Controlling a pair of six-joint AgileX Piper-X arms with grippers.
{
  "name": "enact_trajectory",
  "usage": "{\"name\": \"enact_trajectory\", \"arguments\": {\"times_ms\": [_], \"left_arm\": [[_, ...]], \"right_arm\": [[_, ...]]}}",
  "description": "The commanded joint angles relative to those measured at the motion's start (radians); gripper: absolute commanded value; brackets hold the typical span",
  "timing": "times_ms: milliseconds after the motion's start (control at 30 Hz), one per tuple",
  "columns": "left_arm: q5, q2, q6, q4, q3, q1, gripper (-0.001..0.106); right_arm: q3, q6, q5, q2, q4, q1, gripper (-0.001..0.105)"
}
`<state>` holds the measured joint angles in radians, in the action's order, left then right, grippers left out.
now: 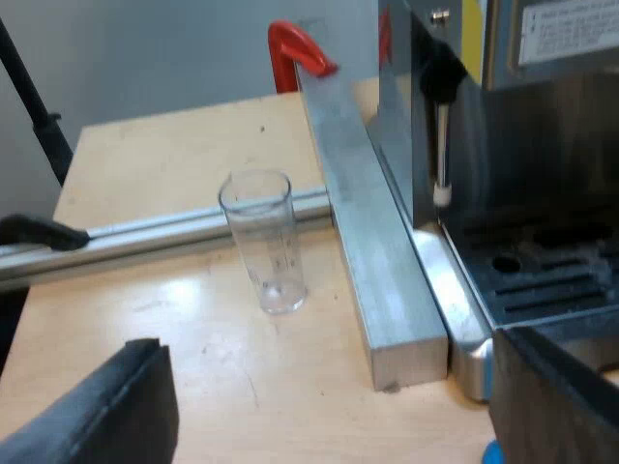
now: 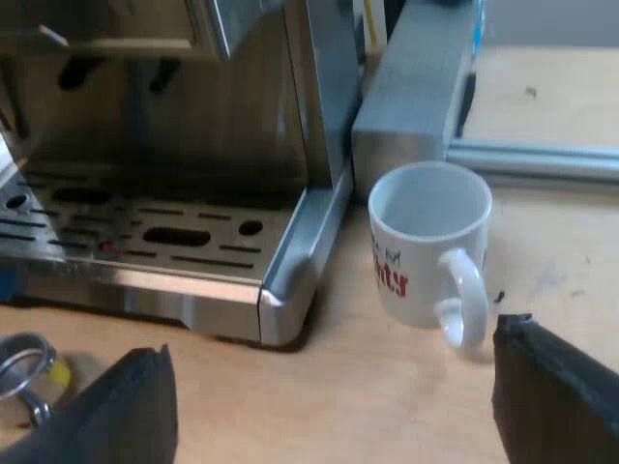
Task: Grind coffee beans and then tamp
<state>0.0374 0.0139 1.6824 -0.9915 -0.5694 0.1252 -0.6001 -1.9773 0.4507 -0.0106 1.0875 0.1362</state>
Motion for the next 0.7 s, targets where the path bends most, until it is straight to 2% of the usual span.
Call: {"name": "enact_trajectory", "arguments": {"times_ms": [33,300,700], "left_arm": [[0.018,0.139,0.002,0.010,0.014,-0.001,0.069],[0.016,0.137,0.002,0.007,0.045,-0.001,0.069],[0.012,0.137,0.002,-0.007,0.067,-0.001,0.069]], "right_arm": [[0.014,-0.009,-0.002,-0.044,-0.015,0.000,0.069],[0.059,-0.009,0.000,-0.044,-0.016,0.000,0.069],[0.059,-0.009,-0.001,-0.044,-0.017,0.000,0.069]]}}
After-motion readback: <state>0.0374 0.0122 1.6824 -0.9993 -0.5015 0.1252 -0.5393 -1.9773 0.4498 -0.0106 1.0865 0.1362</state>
